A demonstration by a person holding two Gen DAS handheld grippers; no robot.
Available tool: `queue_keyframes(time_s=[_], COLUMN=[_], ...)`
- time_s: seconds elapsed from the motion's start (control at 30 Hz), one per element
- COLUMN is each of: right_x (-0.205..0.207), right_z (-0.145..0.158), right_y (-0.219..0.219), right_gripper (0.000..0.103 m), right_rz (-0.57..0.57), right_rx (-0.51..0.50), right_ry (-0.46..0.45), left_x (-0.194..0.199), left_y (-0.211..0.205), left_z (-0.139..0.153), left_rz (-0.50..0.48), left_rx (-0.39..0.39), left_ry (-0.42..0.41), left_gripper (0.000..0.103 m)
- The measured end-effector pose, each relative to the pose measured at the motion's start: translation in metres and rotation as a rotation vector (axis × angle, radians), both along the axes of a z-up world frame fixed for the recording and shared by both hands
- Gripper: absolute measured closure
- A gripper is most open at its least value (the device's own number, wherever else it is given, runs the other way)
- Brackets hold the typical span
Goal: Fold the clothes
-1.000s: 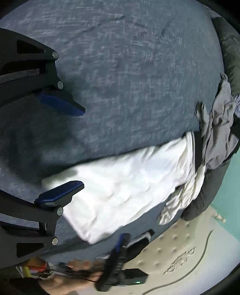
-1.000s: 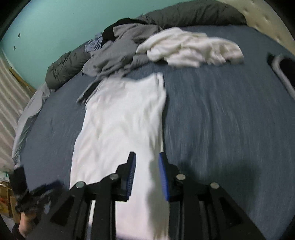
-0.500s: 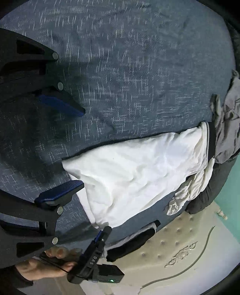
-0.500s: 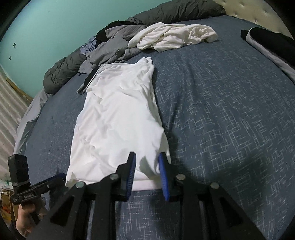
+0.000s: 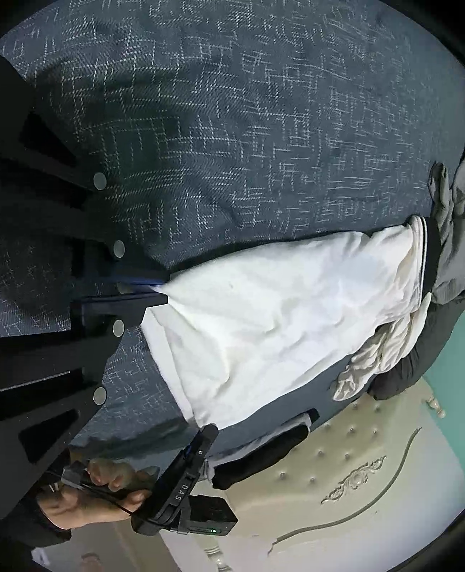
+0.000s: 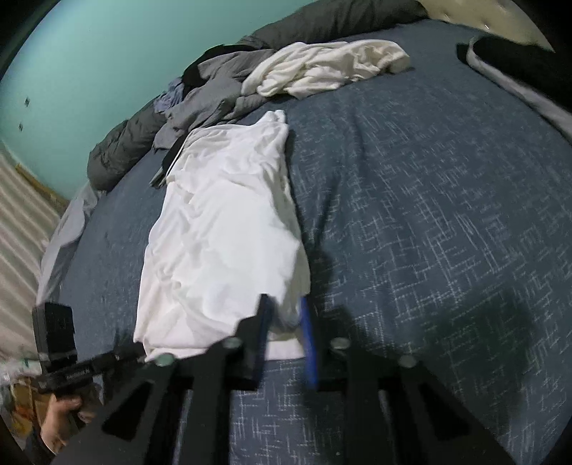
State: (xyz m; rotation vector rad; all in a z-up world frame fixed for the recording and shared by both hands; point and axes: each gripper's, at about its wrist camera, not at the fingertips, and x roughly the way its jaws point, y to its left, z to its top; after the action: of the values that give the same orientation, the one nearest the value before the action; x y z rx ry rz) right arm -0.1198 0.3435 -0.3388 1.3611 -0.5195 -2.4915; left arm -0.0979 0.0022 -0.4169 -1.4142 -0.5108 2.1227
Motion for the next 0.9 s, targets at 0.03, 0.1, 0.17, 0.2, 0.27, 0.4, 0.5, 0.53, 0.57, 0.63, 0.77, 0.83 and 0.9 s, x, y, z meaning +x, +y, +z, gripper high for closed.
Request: queue_keyframes(time_s=[0.03,0.1,0.17,0.2,0.27,0.4,0.5,0.53,0.57,0.63,0.77,0.83,0.9], right_x=[0.001,0.001,0.002,0.003,0.004,-0.001,-0.004,-0.005,-0.006,-0.008,-0.019,-0.028,-0.040], right_z=[0.002,0.008,0.016,0.019,0.023,0.005,-0.007,-0.009,-0.009,-0.011,-0.009,0.005,0.025], right_y=[-0.001,0.000,0.001,0.001,0.003,0.015,0.018,0.016,0.014,0.012,0.014,0.015,0.013], right_gripper=[0.097,0.098,0.099,0.099,0.099,0.099,0.099,0.099,0.099,0.099,0.095,0.091,0.083], right_rz=[0.005,0.013,0.035,0.048,0.067,0.054,0.046,0.050,0.054,0.066,0.089,0.086,0.103], right_rx=[0.006,0.011,0.015,0.026,0.054,0.081,0.067,0.078,0.088,0.105,0.097,0.115,0.137], right_ry=[0.005,0.013,0.020,0.022,0.022,-0.049,-0.083,-0.086,-0.087,-0.099,-0.127,-0.108,-0.061], left_x=[0.000,0.002,0.003,0.004,0.007,0.007,0.005,0.004,0.004,0.005,0.003,0.003,0.002], left_y=[-0.001,-0.005,-0.009,-0.010,-0.013,-0.012,-0.007,-0.005,-0.004,-0.003,0.003,-0.001,-0.003], left_z=[0.002,0.008,0.014,0.017,0.020,0.008,-0.005,-0.007,-0.007,-0.007,-0.003,0.000,0.007], left_rz=[0.001,0.003,0.002,0.001,-0.003,-0.014,-0.015,-0.018,-0.020,-0.023,-0.029,-0.014,0.004], left_rx=[0.004,0.013,0.023,0.028,0.034,0.021,0.007,0.005,0.002,-0.007,-0.034,-0.033,-0.057], left_ry=[0.005,0.019,0.028,0.031,0.032,0.001,-0.027,-0.030,-0.031,-0.029,-0.010,-0.013,-0.003], left_gripper=[0.099,0.099,0.099,0.099,0.100,0.102,0.102,0.102,0.101,0.102,0.101,0.100,0.097])
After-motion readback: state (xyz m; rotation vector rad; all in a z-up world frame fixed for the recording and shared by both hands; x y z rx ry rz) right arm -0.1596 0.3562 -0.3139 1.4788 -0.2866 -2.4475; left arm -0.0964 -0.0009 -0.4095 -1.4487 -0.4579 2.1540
